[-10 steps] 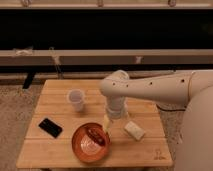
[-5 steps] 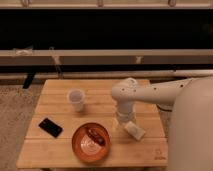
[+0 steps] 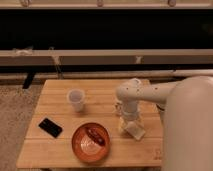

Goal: Wipe the white sponge on the table

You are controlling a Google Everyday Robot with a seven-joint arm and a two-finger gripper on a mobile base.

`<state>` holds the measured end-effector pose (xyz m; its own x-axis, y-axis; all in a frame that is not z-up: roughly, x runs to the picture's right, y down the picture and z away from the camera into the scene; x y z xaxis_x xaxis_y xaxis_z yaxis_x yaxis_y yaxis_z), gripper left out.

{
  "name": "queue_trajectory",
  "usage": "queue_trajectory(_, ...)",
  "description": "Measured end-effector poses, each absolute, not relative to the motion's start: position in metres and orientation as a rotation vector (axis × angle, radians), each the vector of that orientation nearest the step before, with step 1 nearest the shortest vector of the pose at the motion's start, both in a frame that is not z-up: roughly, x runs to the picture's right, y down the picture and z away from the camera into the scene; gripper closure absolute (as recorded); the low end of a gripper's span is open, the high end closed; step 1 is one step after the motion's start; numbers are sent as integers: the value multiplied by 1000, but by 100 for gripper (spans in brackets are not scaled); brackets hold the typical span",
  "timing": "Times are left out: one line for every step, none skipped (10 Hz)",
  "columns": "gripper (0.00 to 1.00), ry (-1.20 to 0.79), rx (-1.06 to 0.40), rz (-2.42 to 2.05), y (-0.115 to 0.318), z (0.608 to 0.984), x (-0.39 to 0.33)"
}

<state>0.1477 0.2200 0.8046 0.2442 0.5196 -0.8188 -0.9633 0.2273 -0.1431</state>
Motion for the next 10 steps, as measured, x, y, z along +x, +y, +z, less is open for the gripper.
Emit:
queue_trajectory(20, 733, -752, 1158, 221, 809, 151)
queue_trajectory(22, 738, -751, 1160, 221, 812, 153)
queue_trajectory(30, 745, -751, 1163, 221, 815, 155)
queue_trajectory(40, 752, -754, 1166, 223, 817, 158)
queue_trajectory(50, 758, -757, 1168, 224, 818, 159)
queue_trajectory(60, 765, -759, 1172, 225, 819, 161)
queue_trajectory(71, 775, -760, 1182, 227, 820, 164)
queue_trajectory(80, 788, -759, 1195, 229, 820, 169)
queue_trajectory(91, 800, -757, 1205, 230, 819, 174)
queue_trajectory(98, 800, -756, 1204, 230, 820, 174)
